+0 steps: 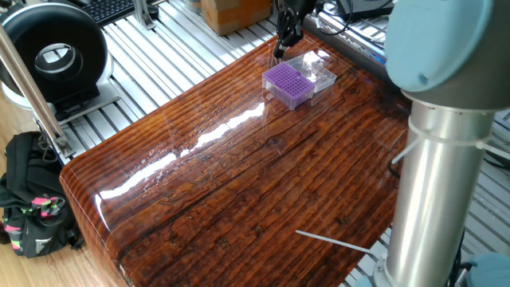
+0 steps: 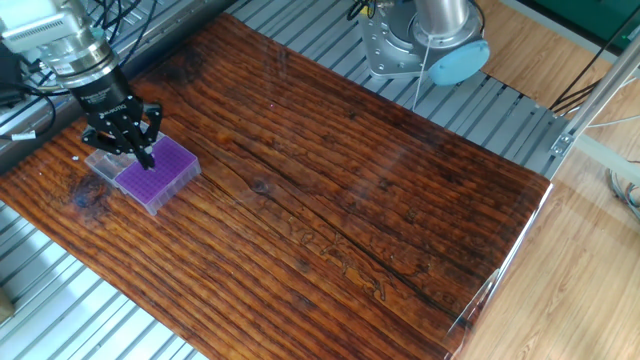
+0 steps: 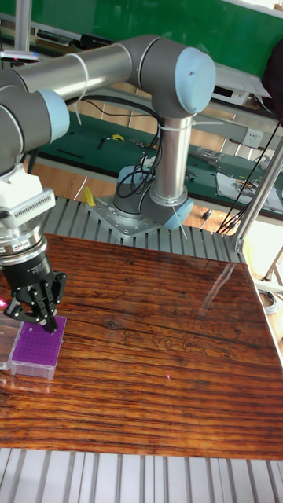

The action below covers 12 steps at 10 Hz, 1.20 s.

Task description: Insert a small pipette tip into the holder for small pipette tips

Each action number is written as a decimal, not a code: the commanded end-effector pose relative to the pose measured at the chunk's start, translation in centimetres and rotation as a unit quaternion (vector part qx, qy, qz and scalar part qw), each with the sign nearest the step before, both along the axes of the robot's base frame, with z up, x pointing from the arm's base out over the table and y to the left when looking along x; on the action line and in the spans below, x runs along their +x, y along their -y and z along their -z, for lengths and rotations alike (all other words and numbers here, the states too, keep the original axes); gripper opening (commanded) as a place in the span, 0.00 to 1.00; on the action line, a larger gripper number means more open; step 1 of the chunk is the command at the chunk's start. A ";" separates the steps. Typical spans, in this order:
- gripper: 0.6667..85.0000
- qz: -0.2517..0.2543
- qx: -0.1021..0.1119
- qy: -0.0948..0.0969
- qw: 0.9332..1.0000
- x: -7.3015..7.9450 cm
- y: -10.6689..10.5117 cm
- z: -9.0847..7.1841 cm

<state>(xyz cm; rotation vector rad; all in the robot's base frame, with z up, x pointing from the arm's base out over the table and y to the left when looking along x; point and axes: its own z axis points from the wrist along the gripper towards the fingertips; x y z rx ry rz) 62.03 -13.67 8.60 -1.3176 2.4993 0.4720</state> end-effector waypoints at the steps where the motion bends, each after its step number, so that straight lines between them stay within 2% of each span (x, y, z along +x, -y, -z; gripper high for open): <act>1: 0.00 0.007 0.008 0.018 1.000 0.9 -0.4 -1.7; 2: 0.00 0.005 0.007 0.025 1.000 1.4 -0.3 -2.6; 4: 0.00 -0.003 0.018 0.037 0.999 1.9 0.8 -2.0; 7: 0.00 -0.012 0.056 0.045 0.997 1.7 0.9 -1.1; 9: 0.00 -0.022 0.069 0.062 0.995 2.1 0.3 -1.7; 10: 0.00 -0.026 0.070 0.069 0.995 2.3 0.3 -1.8; 12: 0.00 -0.023 0.067 0.061 0.996 1.7 0.6 -0.8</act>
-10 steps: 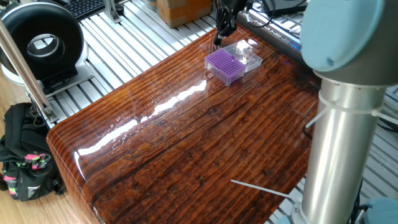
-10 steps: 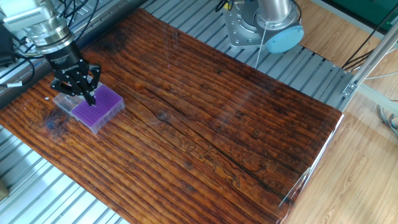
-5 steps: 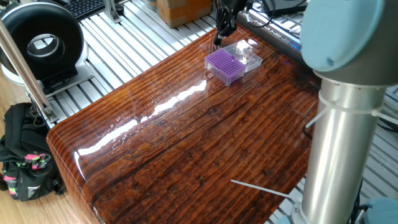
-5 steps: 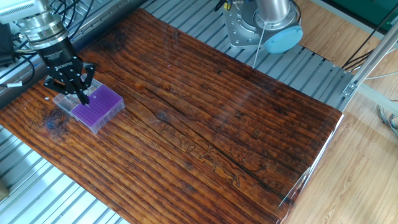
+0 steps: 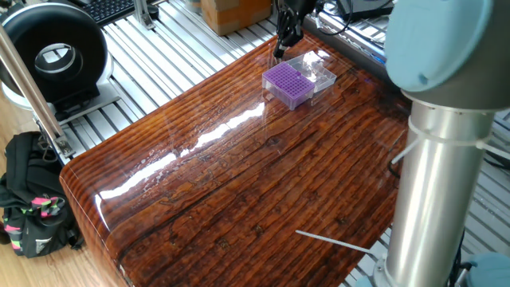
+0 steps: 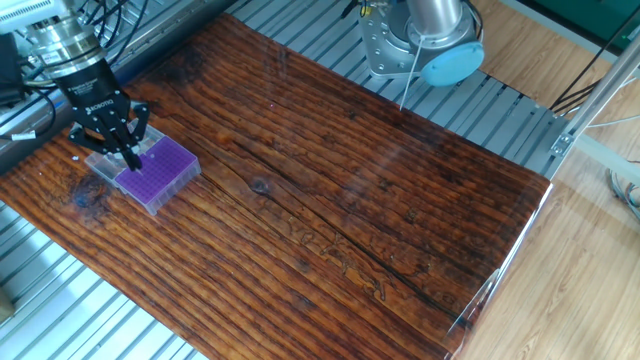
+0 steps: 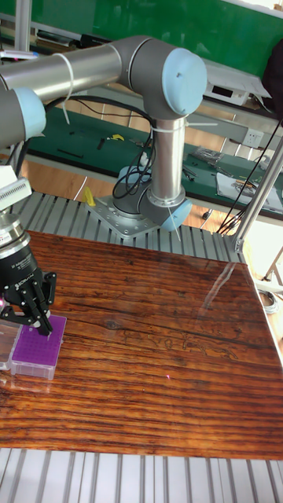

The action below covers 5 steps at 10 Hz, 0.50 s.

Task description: Insert a small pipette tip into the holder for small pipette tips

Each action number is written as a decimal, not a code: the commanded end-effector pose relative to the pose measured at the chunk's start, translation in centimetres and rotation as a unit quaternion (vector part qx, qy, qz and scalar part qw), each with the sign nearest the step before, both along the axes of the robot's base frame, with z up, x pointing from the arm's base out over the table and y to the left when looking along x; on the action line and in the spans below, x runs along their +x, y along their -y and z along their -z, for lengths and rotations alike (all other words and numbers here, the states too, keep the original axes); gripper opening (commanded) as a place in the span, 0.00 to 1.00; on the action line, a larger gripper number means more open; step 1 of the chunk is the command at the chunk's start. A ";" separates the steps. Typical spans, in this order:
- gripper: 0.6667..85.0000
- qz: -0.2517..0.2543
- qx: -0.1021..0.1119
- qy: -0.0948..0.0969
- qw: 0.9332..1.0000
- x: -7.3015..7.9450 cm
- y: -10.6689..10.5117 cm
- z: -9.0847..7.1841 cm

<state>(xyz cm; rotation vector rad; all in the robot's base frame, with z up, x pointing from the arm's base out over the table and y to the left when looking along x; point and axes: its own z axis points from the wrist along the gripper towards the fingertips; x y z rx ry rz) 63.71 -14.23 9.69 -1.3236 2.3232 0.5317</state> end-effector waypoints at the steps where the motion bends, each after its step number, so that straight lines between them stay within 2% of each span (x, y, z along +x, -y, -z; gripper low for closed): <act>1: 0.00 -0.005 0.012 0.009 1.000 -0.1 0.0 0.9; 3: 0.00 -0.001 0.010 0.003 1.000 -0.2 0.1 1.2; 5: 0.00 0.005 0.016 0.015 1.000 0.8 -0.3 1.0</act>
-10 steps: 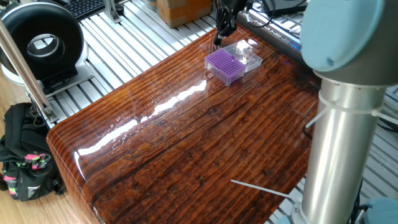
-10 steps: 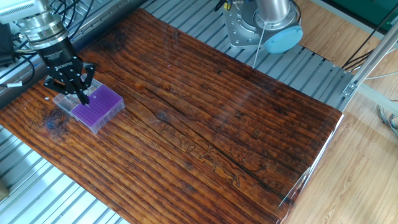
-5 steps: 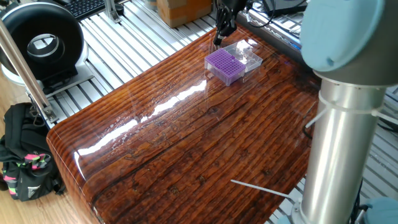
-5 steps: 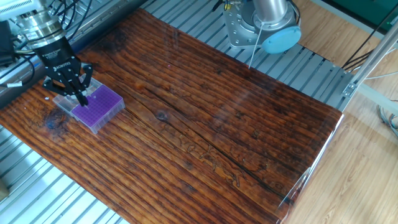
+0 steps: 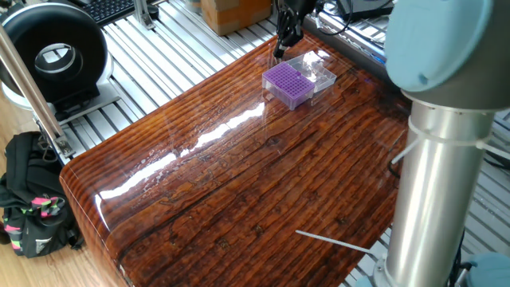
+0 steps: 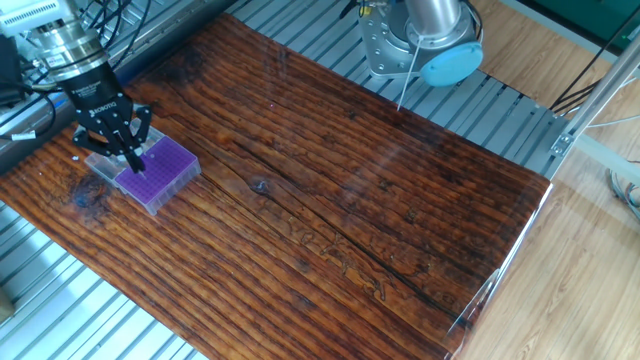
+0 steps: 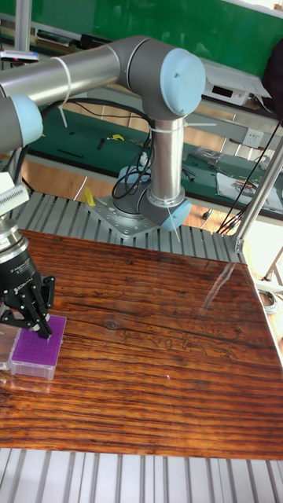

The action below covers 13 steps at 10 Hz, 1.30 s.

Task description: Insert a small pipette tip into the holder for small pipette tips

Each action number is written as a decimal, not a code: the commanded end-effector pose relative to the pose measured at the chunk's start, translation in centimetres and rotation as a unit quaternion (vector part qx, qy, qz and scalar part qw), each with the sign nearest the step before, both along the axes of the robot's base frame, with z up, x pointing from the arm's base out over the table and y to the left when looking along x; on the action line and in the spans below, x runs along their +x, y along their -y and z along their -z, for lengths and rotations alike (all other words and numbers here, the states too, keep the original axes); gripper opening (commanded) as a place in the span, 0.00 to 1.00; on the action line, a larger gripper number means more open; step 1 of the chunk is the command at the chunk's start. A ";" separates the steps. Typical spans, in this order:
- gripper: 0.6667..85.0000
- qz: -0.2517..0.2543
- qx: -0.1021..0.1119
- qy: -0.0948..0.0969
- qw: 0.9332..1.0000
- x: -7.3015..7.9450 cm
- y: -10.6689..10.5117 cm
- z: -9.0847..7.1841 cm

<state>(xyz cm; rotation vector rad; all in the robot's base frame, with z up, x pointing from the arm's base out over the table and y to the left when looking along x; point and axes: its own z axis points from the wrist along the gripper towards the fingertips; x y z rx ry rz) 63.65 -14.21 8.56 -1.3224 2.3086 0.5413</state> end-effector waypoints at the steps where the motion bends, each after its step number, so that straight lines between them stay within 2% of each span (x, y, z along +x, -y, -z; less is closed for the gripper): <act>1: 0.00 0.008 0.010 0.018 1.000 1.4 -0.3 -0.1; 3: 0.00 0.012 0.013 0.013 1.000 1.4 -0.8 0.5; 7: 0.00 0.016 0.014 0.010 1.000 1.4 -1.0 0.7; 9: 0.00 0.012 0.010 0.001 1.000 0.9 -0.9 0.9; 13: 0.00 0.012 0.012 0.006 1.000 1.3 -0.9 1.0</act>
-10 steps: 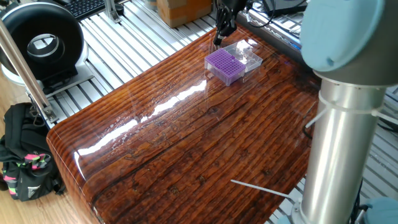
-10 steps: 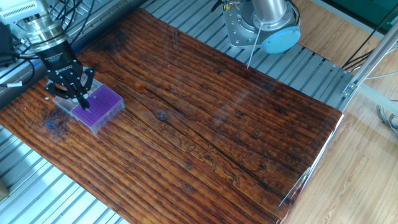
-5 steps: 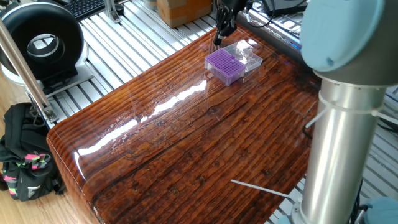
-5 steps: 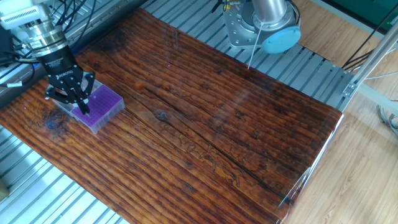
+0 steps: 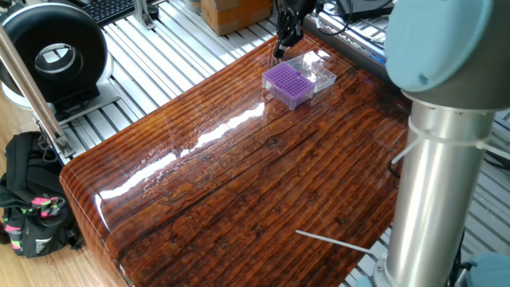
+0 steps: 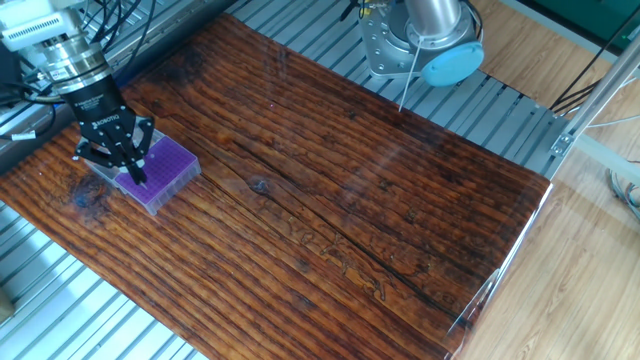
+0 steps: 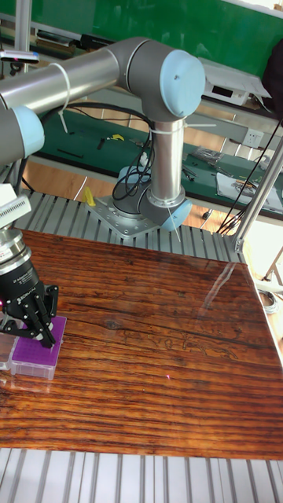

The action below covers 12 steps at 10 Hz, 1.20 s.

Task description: Insert a small pipette tip into the holder for small pipette tips

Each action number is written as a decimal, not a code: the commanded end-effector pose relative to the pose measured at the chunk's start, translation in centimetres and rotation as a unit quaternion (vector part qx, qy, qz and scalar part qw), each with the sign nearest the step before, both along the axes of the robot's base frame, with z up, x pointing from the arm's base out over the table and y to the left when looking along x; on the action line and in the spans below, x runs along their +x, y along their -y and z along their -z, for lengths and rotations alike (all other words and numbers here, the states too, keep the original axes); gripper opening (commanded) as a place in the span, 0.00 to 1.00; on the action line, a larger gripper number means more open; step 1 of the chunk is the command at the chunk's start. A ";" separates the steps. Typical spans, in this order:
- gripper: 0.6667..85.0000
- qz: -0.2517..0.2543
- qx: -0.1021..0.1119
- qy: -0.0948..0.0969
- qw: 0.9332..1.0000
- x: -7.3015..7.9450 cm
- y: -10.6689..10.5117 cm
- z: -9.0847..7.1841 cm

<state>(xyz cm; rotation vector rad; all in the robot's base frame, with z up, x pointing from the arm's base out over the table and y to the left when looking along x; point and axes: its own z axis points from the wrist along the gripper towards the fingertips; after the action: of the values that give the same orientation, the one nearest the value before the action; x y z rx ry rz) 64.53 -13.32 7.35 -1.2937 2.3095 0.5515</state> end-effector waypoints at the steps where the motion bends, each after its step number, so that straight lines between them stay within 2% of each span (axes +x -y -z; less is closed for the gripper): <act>1: 0.00 0.004 0.005 0.008 1.000 0.6 -0.1 -0.2; 5: 0.00 0.001 0.010 0.013 1.000 1.1 -0.3 -0.1; 8: 0.00 0.001 0.003 0.003 1.000 0.7 0.3 0.5; 12: 0.00 -0.002 -0.002 0.005 1.000 0.7 0.7 0.8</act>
<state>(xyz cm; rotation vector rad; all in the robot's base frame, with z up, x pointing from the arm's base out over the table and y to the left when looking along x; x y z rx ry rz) 65.00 -13.77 6.46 -1.3055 2.3058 0.5446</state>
